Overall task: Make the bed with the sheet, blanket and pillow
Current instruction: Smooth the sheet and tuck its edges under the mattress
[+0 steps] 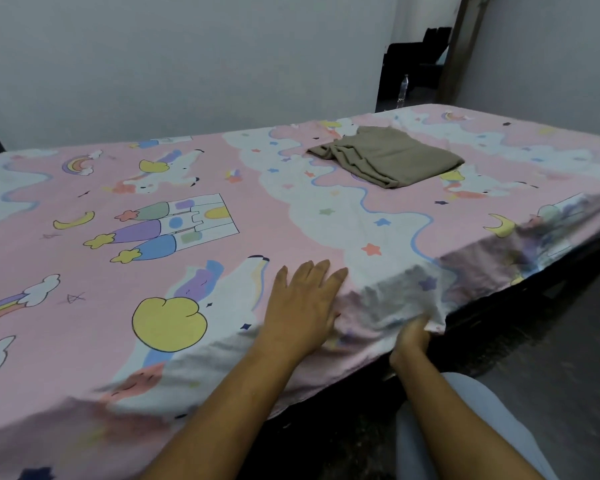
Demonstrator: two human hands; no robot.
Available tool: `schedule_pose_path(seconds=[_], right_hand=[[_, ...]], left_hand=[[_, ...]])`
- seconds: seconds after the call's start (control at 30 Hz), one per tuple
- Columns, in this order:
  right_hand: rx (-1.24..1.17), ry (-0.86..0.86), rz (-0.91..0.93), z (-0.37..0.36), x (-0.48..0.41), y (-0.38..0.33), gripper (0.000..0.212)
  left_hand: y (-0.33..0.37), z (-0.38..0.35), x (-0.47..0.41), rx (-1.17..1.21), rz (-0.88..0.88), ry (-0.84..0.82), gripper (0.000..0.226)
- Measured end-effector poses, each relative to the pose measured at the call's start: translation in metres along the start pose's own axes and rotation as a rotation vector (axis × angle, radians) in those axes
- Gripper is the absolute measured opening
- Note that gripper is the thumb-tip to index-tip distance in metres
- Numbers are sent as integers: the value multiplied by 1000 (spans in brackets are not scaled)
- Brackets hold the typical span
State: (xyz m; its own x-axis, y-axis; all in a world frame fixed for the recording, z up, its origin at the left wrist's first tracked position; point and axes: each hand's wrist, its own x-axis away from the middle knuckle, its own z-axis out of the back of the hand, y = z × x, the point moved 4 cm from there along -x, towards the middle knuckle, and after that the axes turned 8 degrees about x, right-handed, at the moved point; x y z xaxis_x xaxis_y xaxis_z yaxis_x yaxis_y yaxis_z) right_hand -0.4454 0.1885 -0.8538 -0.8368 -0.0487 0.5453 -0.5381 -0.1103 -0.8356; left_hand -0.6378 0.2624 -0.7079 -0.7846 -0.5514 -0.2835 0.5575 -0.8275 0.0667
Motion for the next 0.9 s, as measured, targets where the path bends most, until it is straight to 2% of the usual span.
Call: schedule_pose_path(seconds=[0.1, 0.13, 0.2, 0.3, 0.4, 0.5, 0.67, 0.77, 0.9], right_hand=[[-226, -15, -89, 5, -32, -40, 73], [-228, 0, -91, 11, -41, -53, 72], [-184, 22, -40, 18, -59, -72, 57], [105, 81, 159, 25, -76, -73, 39], [342, 161, 190, 30, -91, -41, 34], [409, 165, 216, 27, -96, -33, 32], [512, 130, 195, 25, -101, -34, 36], [425, 139, 138, 26, -114, -45, 45], [49, 148, -95, 28, -144, -72, 80]], left_hand=[[12, -7, -7, 22, -37, -5, 70], [17, -10, -11, 25, -49, -11, 70], [23, -11, -18, 39, -41, -11, 69], [31, -14, -31, 88, -30, -32, 69], [36, -16, -40, 90, -33, -56, 71], [44, -19, -49, 95, -42, -101, 73], [56, -30, -61, 109, -77, -76, 74], [65, -34, -73, 72, -92, -110, 70], [80, -41, -90, 58, -96, -141, 65]])
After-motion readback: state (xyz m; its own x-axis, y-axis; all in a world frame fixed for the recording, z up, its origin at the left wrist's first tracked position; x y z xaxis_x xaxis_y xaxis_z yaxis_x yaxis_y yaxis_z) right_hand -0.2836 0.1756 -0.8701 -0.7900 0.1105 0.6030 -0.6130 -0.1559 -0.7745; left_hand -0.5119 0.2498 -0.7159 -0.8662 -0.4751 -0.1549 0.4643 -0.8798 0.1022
